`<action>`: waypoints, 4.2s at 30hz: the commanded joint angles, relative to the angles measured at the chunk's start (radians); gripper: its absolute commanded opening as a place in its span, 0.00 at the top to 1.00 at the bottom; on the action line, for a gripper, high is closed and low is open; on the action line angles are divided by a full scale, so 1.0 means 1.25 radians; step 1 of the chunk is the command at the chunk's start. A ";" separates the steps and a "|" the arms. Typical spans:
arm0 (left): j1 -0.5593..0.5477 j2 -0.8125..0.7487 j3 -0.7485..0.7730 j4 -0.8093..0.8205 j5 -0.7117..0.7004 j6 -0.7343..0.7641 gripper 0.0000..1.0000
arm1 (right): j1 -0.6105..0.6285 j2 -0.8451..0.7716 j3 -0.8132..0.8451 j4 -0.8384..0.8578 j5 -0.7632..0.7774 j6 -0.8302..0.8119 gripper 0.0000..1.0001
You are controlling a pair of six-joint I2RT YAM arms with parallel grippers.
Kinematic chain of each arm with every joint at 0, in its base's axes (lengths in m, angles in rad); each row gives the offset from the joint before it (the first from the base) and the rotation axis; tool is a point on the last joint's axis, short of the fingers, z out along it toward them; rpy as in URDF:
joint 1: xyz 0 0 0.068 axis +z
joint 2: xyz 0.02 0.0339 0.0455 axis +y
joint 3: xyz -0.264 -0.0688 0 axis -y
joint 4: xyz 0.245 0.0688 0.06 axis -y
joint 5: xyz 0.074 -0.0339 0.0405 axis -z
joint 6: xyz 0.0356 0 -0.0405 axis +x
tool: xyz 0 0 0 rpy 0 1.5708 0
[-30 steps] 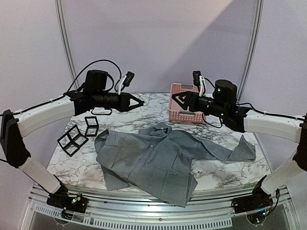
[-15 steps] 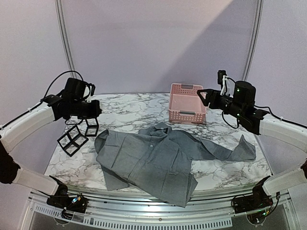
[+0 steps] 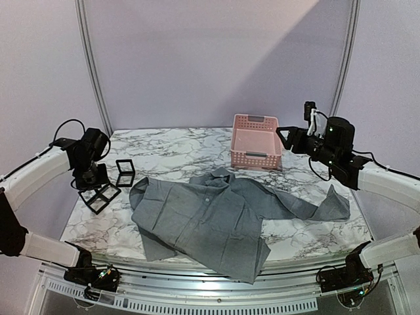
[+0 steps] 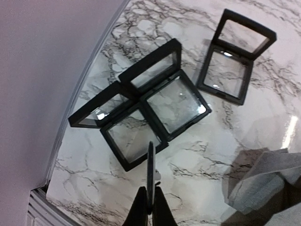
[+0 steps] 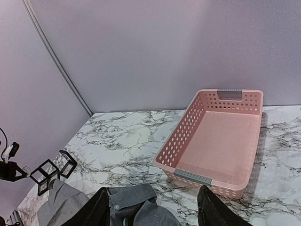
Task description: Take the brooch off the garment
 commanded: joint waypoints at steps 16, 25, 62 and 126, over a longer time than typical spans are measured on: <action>0.109 0.085 -0.076 0.005 -0.014 -0.004 1.00 | -0.012 -0.040 -0.035 0.020 -0.012 0.018 0.38; 0.120 0.110 -0.073 0.012 -0.041 -0.001 1.00 | -0.012 -0.041 -0.044 0.018 -0.006 0.023 0.38; 0.158 0.219 -0.079 0.048 -0.028 0.037 0.90 | -0.018 -0.082 -0.088 0.014 0.021 0.028 0.38; 0.100 -0.140 0.000 0.365 0.442 0.169 0.15 | -0.015 -0.012 -0.031 -0.083 -0.223 0.016 0.36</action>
